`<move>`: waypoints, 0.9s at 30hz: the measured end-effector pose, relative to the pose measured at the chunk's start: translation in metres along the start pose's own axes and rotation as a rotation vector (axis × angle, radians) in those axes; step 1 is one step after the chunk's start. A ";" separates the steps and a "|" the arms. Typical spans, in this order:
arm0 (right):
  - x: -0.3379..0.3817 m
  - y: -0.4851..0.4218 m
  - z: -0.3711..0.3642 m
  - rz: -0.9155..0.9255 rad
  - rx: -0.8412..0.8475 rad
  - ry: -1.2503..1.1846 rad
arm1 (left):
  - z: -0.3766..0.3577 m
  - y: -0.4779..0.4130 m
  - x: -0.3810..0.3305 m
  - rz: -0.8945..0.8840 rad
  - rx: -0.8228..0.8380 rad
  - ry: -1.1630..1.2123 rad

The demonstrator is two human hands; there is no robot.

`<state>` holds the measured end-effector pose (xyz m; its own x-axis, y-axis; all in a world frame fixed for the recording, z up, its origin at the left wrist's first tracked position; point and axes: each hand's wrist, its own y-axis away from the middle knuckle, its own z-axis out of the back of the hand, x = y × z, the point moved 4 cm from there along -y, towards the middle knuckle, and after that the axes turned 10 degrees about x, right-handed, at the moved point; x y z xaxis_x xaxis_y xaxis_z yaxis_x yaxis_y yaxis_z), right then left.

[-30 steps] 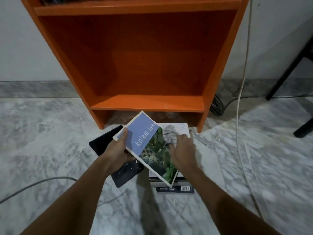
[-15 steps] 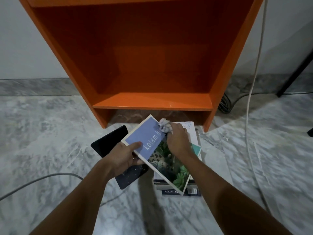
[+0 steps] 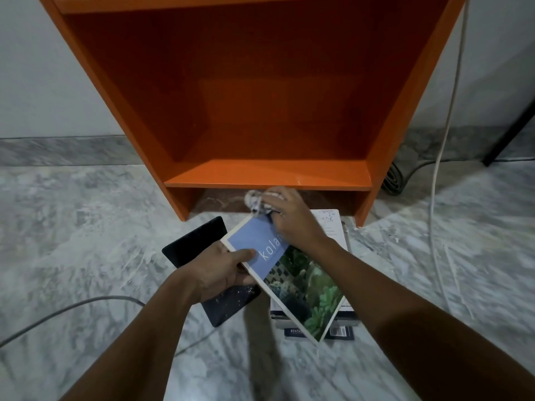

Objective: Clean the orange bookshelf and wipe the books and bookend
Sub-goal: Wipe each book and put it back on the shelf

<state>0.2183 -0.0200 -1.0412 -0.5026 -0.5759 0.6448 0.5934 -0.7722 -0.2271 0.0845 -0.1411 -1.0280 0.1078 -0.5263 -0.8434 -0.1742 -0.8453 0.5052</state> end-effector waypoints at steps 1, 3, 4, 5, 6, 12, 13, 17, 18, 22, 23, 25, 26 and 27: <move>-0.010 -0.001 0.002 -0.053 -0.018 0.025 | 0.000 0.000 0.000 0.006 0.009 -0.012; -0.030 -0.001 0.006 -0.195 -0.002 0.104 | 0.000 0.003 0.001 0.017 0.036 -0.040; -0.039 0.001 0.007 -0.291 0.014 0.166 | 0.000 0.004 0.003 0.018 0.045 -0.043; -0.049 0.007 0.011 -0.396 0.013 0.215 | 0.000 0.005 0.004 0.017 0.042 -0.029; -0.056 0.015 0.017 -0.502 -0.020 0.215 | 0.003 0.005 0.005 0.010 0.019 -0.011; 0.005 0.068 0.022 -0.248 -0.369 -0.001 | 0.001 0.005 -0.013 -0.039 -0.090 -0.028; 0.032 0.072 0.011 -0.123 -0.307 -0.005 | -0.002 0.005 -0.017 -0.040 -0.106 -0.035; 0.083 0.090 -0.016 0.120 -0.253 0.137 | -0.014 0.009 -0.037 -0.045 -0.157 -0.004; 0.077 0.094 -0.014 0.065 -0.287 0.127 | -0.016 0.012 -0.043 -0.057 -0.155 -0.028; 0.035 0.104 0.012 -0.368 -0.290 0.051 | -0.021 0.034 -0.090 -0.125 -0.243 -0.116; 0.027 0.103 0.018 -0.456 -0.275 0.039 | -0.021 0.041 -0.106 -0.149 -0.260 -0.129; 0.021 0.100 0.033 -0.552 -0.285 -0.051 | -0.019 0.054 -0.137 -0.211 -0.315 -0.149; 0.027 0.089 0.050 -0.551 -0.318 -0.118 | -0.020 0.067 -0.162 -0.264 -0.349 -0.157; 0.026 0.085 0.054 -0.565 -0.328 -0.175 | -0.019 0.071 -0.171 -0.301 -0.384 -0.154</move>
<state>0.2891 -0.0860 -1.0045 -0.5543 -0.0288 0.8318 0.0334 -0.9994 -0.0123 0.0722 -0.1125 -0.8443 -0.0523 -0.2594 -0.9644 0.2172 -0.9455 0.2425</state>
